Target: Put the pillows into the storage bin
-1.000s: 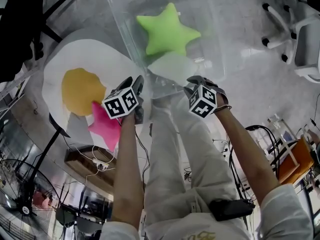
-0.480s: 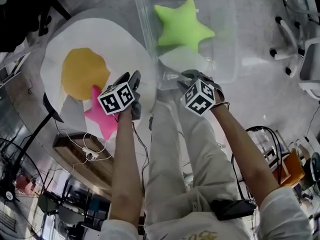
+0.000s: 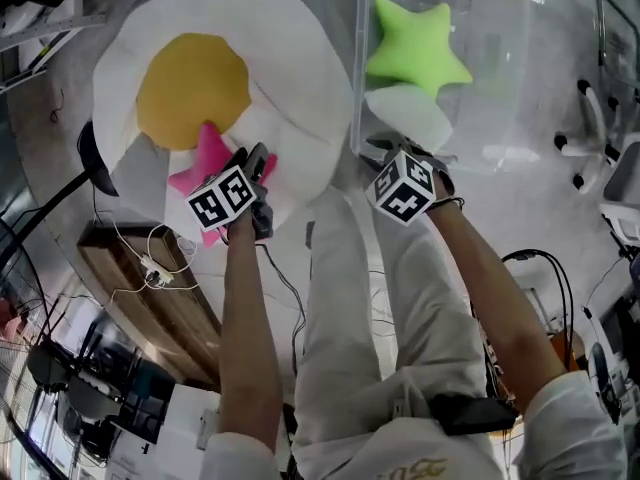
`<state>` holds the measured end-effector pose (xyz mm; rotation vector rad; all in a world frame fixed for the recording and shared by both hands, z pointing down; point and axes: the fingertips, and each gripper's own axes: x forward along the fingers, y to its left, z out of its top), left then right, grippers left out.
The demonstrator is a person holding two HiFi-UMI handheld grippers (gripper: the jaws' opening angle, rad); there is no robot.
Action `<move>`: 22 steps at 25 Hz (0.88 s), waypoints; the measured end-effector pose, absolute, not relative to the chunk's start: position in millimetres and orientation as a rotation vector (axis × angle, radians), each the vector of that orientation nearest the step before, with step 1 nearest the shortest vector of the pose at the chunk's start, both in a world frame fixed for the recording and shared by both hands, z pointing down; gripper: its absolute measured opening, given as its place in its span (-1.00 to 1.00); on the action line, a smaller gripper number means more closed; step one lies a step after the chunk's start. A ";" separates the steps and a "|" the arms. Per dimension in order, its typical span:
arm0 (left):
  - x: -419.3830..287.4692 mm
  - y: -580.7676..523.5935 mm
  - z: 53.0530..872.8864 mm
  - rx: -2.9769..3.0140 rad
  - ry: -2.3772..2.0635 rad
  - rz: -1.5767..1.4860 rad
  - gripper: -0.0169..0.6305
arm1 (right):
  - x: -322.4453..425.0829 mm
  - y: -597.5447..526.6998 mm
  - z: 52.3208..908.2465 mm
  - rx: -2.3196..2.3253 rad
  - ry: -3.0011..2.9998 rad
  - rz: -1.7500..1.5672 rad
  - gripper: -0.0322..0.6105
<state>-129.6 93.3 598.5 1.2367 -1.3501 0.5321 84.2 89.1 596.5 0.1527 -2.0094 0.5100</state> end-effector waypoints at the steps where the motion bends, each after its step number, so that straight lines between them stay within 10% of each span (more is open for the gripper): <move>1: -140.1 102.5 598.3 1.222 -1.365 0.521 -0.32 | 76.7 92.2 597.0 0.134 -2.007 0.495 -0.47; 22: -295.0 274.3 618.1 0.951 -1.497 0.328 -0.31 | -67.7 149.9 625.2 -0.192 -1.905 0.221 -0.40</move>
